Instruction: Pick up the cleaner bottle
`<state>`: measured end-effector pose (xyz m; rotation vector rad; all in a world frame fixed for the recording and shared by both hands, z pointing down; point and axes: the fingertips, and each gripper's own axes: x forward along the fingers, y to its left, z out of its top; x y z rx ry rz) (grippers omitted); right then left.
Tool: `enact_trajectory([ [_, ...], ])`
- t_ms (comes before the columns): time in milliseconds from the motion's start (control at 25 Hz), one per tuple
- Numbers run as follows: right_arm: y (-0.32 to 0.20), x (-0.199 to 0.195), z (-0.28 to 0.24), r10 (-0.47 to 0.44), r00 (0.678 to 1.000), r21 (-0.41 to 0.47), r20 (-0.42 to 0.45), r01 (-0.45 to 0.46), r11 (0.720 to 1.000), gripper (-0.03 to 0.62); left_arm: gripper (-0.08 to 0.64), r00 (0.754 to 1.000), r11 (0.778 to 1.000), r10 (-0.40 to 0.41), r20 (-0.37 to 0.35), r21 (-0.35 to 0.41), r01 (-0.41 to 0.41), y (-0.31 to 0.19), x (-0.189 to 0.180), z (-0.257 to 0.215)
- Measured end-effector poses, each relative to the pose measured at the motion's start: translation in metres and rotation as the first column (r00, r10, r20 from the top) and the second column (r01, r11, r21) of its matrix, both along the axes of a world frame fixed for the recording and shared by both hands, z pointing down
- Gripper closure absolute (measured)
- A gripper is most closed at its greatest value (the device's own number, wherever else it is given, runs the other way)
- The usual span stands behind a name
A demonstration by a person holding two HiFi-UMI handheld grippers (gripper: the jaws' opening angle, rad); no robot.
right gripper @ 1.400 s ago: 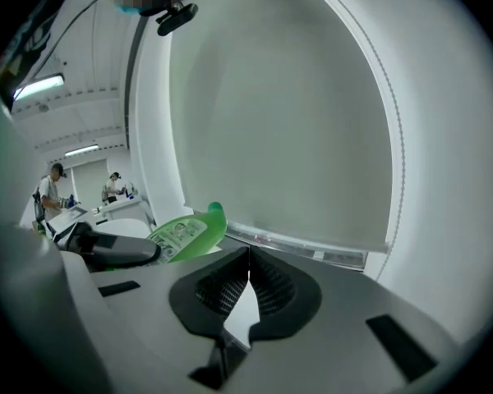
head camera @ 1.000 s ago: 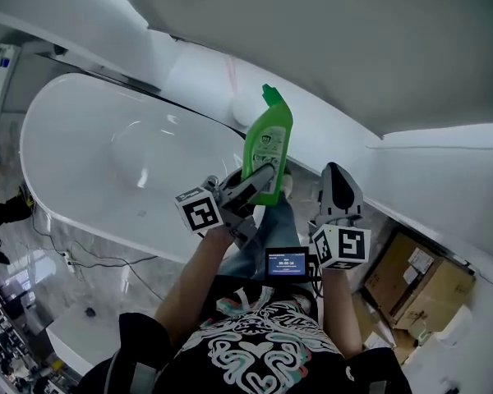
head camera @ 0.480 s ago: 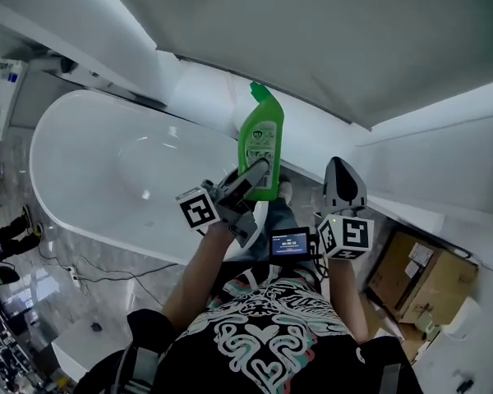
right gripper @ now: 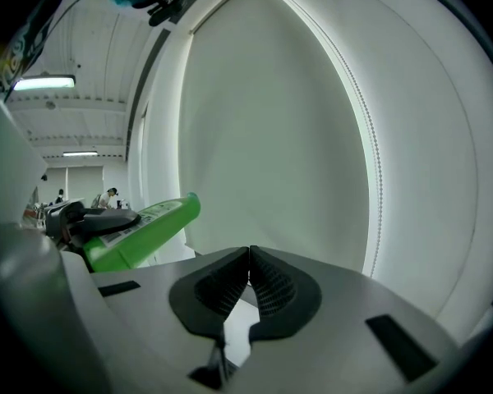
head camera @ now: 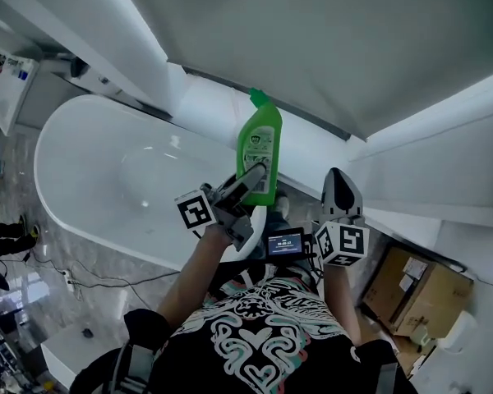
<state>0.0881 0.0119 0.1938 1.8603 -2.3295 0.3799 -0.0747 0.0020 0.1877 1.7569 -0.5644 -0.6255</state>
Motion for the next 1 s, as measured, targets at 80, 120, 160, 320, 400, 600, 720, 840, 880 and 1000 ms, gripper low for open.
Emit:
enact_trajectory([
  [80,0.002,0.000,-0.005,0.000,1.000,0.012,0.001,0.000,1.000,0.565,0.365,1.000,1.000,0.000,-0.004,0.006,0.000,0.002,0.000,-0.005],
  [120,0.003,0.000,-0.008,0.001,1.000,0.018,0.002,-0.001,1.000,0.565,0.365,1.000,1.000,0.000,-0.012,0.009,0.000,0.004,0.001,-0.008],
  [160,0.005,0.001,-0.010,0.003,1.000,0.024,0.004,-0.003,1.000,0.565,0.364,1.000,1.000,0.001,-0.025,0.012,-0.001,0.006,0.002,-0.012],
  [320,0.013,0.004,-0.019,0.028,0.999,0.042,0.016,-0.029,0.999,0.565,0.365,0.998,1.000,0.006,-0.060,0.013,-0.005,0.013,0.004,-0.022],
  [400,0.016,0.006,-0.023,0.057,0.998,0.049,0.030,-0.059,0.997,0.565,0.365,0.998,1.000,0.013,-0.069,0.010,-0.012,0.017,0.004,-0.025],
  [600,0.020,0.006,-0.031,0.072,0.997,0.068,0.018,-0.073,0.995,0.565,0.365,0.996,1.000,0.022,-0.083,0.017,-0.021,0.024,0.001,-0.032],
  [720,0.024,0.007,-0.035,0.077,0.997,0.073,0.000,-0.077,0.994,0.566,0.365,0.994,0.999,0.034,-0.105,0.030,-0.031,0.026,0.001,-0.039],
  [840,0.027,0.007,-0.037,0.078,0.997,0.073,0.001,-0.078,0.994,0.566,0.365,0.992,0.999,0.044,-0.119,0.036,-0.040,0.030,0.002,-0.045],
  [880,0.027,0.007,-0.038,0.078,0.997,0.077,0.003,-0.078,0.994,0.566,0.365,0.992,0.998,0.047,-0.117,0.039,-0.043,0.031,0.002,-0.045],
  [1000,0.025,0.005,-0.042,0.076,0.997,0.086,0.006,-0.076,0.993,0.566,0.365,0.992,0.998,0.055,-0.116,0.046,-0.050,0.030,0.003,-0.048],
])
